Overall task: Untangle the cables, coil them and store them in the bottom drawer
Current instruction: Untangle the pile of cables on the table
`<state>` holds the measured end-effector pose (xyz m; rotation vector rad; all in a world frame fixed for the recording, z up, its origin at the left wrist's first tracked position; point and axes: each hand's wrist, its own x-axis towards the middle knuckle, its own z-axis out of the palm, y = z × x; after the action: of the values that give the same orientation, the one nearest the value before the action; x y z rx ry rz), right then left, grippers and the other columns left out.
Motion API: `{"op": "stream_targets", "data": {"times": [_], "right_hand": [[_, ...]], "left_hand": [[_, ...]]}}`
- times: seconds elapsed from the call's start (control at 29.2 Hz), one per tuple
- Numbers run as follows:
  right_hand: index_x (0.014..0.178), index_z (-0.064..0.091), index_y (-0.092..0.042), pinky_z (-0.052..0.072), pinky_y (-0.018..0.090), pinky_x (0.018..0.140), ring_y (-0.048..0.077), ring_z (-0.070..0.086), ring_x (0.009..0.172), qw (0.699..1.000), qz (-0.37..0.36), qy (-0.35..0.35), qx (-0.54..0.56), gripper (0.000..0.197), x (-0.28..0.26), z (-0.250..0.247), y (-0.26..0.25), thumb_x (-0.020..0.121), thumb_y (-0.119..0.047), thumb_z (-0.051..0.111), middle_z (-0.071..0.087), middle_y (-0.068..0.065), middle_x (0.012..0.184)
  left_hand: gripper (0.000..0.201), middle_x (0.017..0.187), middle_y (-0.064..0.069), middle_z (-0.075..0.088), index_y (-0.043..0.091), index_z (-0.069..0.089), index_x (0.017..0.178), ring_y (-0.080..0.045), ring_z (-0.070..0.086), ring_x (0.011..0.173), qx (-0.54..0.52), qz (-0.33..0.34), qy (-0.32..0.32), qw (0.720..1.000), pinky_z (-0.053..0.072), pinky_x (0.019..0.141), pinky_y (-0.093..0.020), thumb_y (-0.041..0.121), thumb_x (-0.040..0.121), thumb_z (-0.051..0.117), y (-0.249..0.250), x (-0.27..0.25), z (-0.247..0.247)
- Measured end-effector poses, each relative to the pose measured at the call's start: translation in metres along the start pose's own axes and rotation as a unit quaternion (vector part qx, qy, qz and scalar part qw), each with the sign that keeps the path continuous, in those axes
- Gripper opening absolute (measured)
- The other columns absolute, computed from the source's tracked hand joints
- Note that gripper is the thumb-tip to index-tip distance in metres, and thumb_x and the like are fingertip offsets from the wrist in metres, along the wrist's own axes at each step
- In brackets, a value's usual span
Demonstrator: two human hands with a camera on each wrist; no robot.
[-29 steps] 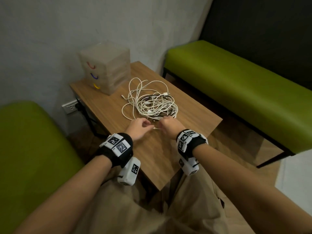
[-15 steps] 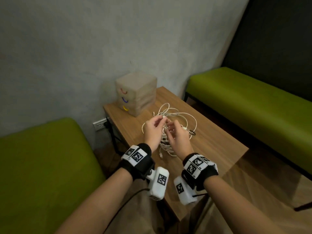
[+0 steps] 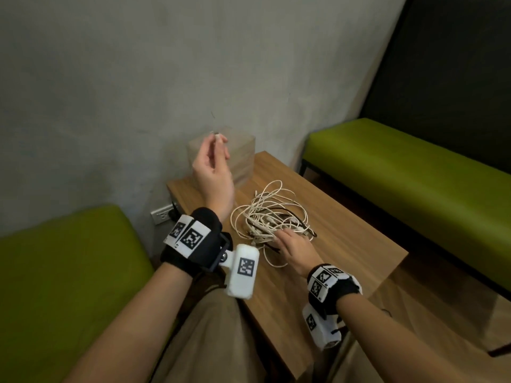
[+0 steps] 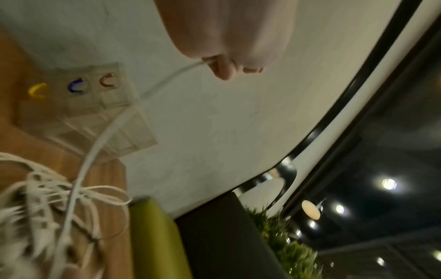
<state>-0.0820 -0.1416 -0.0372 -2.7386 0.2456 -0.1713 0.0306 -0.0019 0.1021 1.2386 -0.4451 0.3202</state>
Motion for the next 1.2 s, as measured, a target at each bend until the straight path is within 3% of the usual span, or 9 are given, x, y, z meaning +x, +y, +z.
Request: {"op": "stream_targets", "data": {"times": [0.17,0.31,0.38,0.48,0.65,0.68,0.79,0.92,1.2], "right_hand": [[0.124,0.052,-0.021,0.033,0.047,0.101,0.022,0.06,0.096,0.996,-0.046,0.066,-0.047,0.034,0.004,-0.005,-0.014,0.096,-0.021,0.033,0.065,0.003,0.104],[0.11,0.059,-0.015,0.049,0.041,0.069,0.026,0.059,0.071,0.989,-0.053,0.138,-0.008,0.045,0.007,-0.009,-0.023,0.085,-0.028,0.023,0.064,0.006,0.082],[0.108,0.059,-0.018,0.047,0.042,0.065,0.025,0.058,0.071,0.989,-0.063,0.135,-0.018,0.04,0.007,-0.009,-0.023,0.087,-0.027,0.026,0.063,0.004,0.081],[0.107,0.062,-0.022,0.043,0.042,0.072,0.022,0.061,0.079,0.988,-0.068,0.14,-0.017,0.022,0.006,-0.008,-0.023,0.091,-0.018,0.047,0.066,0.001,0.085],[0.103,0.068,-0.025,0.048,0.044,0.074,0.012,0.064,0.081,0.972,-0.05,0.218,0.069,0.018,0.009,0.002,-0.018,0.086,-0.025,0.06,0.07,-0.007,0.092],[0.102,0.069,-0.025,0.05,0.044,0.074,0.01,0.064,0.082,0.968,-0.046,0.234,0.081,0.019,0.009,0.003,-0.016,0.085,-0.025,0.061,0.07,-0.007,0.094],[0.103,0.069,-0.025,0.049,0.042,0.074,0.01,0.063,0.079,0.961,-0.059,0.258,0.074,0.021,0.008,0.006,-0.014,0.083,-0.02,0.067,0.07,-0.007,0.091],[0.104,0.069,-0.022,0.043,0.041,0.079,0.017,0.064,0.075,0.968,-0.03,0.25,0.022,0.02,0.009,0.004,-0.018,0.084,-0.021,0.065,0.071,-0.003,0.087],[0.123,0.052,-0.025,0.031,0.042,0.091,0.028,0.059,0.095,0.983,0.123,-0.002,-0.134,0.032,-0.007,0.005,0.01,0.095,-0.014,0.041,0.058,0.004,0.109]], "left_hand": [[0.017,0.068,0.008,0.052,0.017,0.055,0.085,0.001,0.045,0.055,0.196,0.036,-0.218,0.955,0.038,0.053,-0.012,0.016,0.096,0.042,-0.027,-0.031,0.001],[0.017,0.078,-0.003,0.058,0.013,0.051,0.092,-0.014,0.056,0.069,0.319,-0.007,-0.391,0.863,0.044,0.065,-0.029,0.021,0.098,0.037,-0.058,-0.06,-0.002],[0.016,0.086,-0.009,0.059,0.014,0.047,0.095,-0.026,0.058,0.079,0.367,0.012,-0.383,0.848,0.046,0.069,-0.039,0.022,0.099,0.033,-0.067,-0.072,-0.007],[0.016,0.106,-0.009,0.057,0.013,0.045,0.11,-0.026,0.058,0.097,0.461,0.074,-0.347,0.813,0.044,0.071,-0.033,0.013,0.097,0.035,-0.064,-0.085,-0.009],[0.018,0.109,-0.013,0.056,0.014,0.04,0.114,-0.03,0.061,0.095,0.502,0.037,-0.311,0.806,0.05,0.072,-0.04,0.015,0.098,0.032,-0.063,-0.089,-0.006],[0.017,0.104,-0.015,0.06,0.014,0.039,0.113,-0.031,0.062,0.09,0.495,0.01,-0.322,0.807,0.049,0.07,-0.038,0.016,0.098,0.031,-0.065,-0.089,-0.005],[0.016,0.085,-0.01,0.061,0.011,0.045,0.101,-0.018,0.055,0.069,0.348,-0.109,-0.289,0.885,0.04,0.056,-0.016,0.019,0.099,0.032,-0.071,-0.089,-0.003],[0.016,0.065,0.005,0.048,0.017,0.05,0.087,-0.012,0.046,0.058,0.198,-0.117,-0.209,0.951,0.039,0.056,-0.028,0.02,0.097,0.038,-0.073,-0.081,0.0],[0.022,0.045,0.013,0.045,0.021,0.046,0.08,0.001,0.028,0.036,-0.092,-0.048,-0.047,0.993,0.021,0.034,-0.016,0.015,0.099,0.036,0.02,0.003,0.001]]}}
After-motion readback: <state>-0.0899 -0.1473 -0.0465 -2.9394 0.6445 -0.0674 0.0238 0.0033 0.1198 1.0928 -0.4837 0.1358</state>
